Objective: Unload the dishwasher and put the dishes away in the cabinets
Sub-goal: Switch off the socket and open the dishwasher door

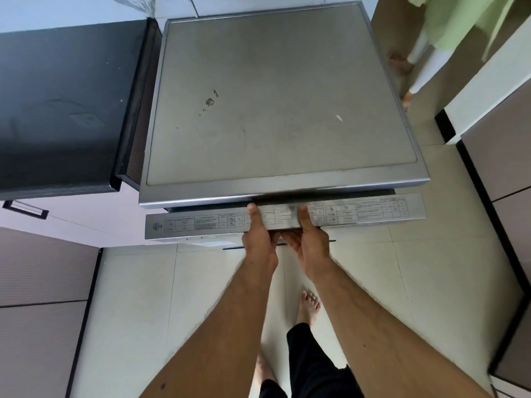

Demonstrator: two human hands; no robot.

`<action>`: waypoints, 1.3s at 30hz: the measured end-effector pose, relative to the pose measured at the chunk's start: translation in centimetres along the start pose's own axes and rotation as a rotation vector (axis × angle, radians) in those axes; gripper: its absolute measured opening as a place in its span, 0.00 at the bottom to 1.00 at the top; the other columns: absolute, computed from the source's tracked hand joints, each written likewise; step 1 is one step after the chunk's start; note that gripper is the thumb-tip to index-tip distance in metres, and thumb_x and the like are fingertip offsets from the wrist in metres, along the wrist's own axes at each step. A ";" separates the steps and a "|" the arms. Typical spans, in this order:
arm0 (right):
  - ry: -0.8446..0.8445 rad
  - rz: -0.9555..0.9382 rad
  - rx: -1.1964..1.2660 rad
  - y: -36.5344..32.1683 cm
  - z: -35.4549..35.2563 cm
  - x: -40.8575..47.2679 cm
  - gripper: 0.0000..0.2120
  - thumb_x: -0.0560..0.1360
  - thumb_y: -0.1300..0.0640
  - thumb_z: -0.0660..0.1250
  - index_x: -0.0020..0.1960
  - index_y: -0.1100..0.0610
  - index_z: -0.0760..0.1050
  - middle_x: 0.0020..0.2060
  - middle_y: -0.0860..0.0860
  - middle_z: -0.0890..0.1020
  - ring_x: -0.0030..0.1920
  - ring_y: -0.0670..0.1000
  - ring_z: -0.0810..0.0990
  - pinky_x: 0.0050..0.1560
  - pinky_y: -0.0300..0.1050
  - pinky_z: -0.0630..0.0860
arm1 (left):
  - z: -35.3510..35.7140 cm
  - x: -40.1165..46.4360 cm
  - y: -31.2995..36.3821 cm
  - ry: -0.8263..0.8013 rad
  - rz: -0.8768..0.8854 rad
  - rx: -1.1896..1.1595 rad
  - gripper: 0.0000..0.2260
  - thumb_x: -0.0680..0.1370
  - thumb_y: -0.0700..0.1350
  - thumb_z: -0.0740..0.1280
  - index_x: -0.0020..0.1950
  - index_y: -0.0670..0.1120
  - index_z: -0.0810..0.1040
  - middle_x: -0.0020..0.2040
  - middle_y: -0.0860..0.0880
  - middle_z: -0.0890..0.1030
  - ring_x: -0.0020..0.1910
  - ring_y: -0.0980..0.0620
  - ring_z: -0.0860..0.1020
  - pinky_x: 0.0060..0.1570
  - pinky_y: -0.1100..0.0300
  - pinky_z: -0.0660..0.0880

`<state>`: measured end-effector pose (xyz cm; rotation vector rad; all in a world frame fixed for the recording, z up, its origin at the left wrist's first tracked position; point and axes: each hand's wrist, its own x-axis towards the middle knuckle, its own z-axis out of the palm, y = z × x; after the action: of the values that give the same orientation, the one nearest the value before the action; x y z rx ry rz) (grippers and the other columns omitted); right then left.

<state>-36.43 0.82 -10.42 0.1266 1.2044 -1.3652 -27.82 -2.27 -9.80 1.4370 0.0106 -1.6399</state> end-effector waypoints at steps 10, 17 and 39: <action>0.195 -0.115 -1.055 -2.8 -1.1 -3.7 0.30 0.70 0.32 0.69 0.42 0.62 0.79 0.31 0.54 0.84 0.30 0.53 0.85 0.37 0.49 0.84 | -4.7 -3.5 2.3 0.089 0.324 1.015 0.28 0.75 0.67 0.63 0.33 0.43 0.78 0.30 0.46 0.80 0.30 0.45 0.80 0.36 0.53 0.80; 0.143 -0.891 -1.776 -4.2 0.2 -4.0 0.14 0.77 0.47 0.66 0.55 0.56 0.79 0.51 0.54 0.80 0.51 0.55 0.76 0.51 0.48 0.74 | -4.8 -4.1 5.9 0.023 1.120 1.464 0.12 0.81 0.51 0.61 0.47 0.46 0.81 0.43 0.48 0.82 0.44 0.46 0.78 0.45 0.52 0.74; 0.134 -0.691 -1.958 3.8 -6.4 -8.7 0.12 0.77 0.56 0.60 0.48 0.58 0.81 0.45 0.56 0.83 0.47 0.57 0.79 0.48 0.47 0.75 | -14.9 -7.0 0.4 -0.055 1.063 1.500 0.17 0.84 0.45 0.54 0.71 0.43 0.72 0.67 0.44 0.75 0.69 0.46 0.68 0.71 0.50 0.65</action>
<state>-34.99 12.15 -9.28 -1.6771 2.2742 -0.1365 -16.74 9.91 -8.82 1.7822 -1.9751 -0.5806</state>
